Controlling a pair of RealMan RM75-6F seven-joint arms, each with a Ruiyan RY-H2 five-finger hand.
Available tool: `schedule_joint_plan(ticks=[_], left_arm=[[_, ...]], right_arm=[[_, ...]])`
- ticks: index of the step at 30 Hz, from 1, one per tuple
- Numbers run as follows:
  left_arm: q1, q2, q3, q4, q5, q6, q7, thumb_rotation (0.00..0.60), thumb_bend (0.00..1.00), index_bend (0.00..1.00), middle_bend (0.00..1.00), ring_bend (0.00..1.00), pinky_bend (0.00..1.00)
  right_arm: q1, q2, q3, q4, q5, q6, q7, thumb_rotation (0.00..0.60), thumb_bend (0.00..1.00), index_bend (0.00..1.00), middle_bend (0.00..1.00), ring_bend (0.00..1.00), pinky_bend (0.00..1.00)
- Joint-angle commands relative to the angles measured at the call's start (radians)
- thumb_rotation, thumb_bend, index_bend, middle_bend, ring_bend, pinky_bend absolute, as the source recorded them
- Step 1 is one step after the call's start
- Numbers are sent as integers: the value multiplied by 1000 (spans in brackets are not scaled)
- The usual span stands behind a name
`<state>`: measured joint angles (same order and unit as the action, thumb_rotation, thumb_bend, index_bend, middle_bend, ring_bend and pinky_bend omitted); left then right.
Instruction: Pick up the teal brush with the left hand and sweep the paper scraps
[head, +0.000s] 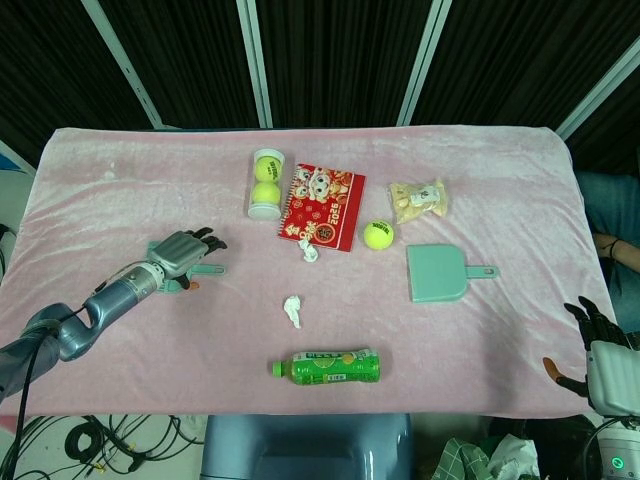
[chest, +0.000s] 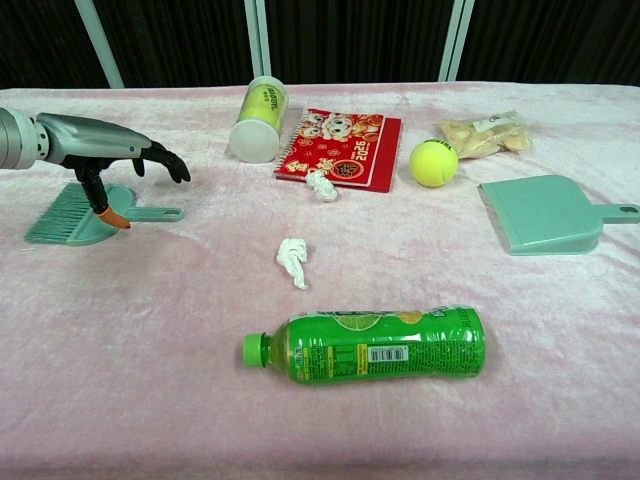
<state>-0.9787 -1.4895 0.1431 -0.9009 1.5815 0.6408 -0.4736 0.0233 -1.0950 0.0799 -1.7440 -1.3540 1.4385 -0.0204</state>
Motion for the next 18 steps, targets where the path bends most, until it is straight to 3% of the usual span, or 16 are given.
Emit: schedule_joint_plan(ticks=[1,8,11,18], left_arm=[[-11,56,-50,-90,-61,-19,49,600,196,124,128,0,194],[59,229,-149,-345,-179,115,101,600,196,107,125,0,179],[131,308,-171,-466,-219,239,174,600,195,108,139,0,182],[366,422,-113,-708,-285,522,401,600,196,118,143,0,171]], right_arm=[[0,0,1,1,1,0,1,600,158,174,75,150,176],[5,-3,2,8,-3,-4,-5,600,158,174,75,150,177],[5,-4,1,8,-2,-6,-8,600,157,174,75,150,176],[8,1,-1,9,-8,-8,-12,600,158,174,76,149,176]])
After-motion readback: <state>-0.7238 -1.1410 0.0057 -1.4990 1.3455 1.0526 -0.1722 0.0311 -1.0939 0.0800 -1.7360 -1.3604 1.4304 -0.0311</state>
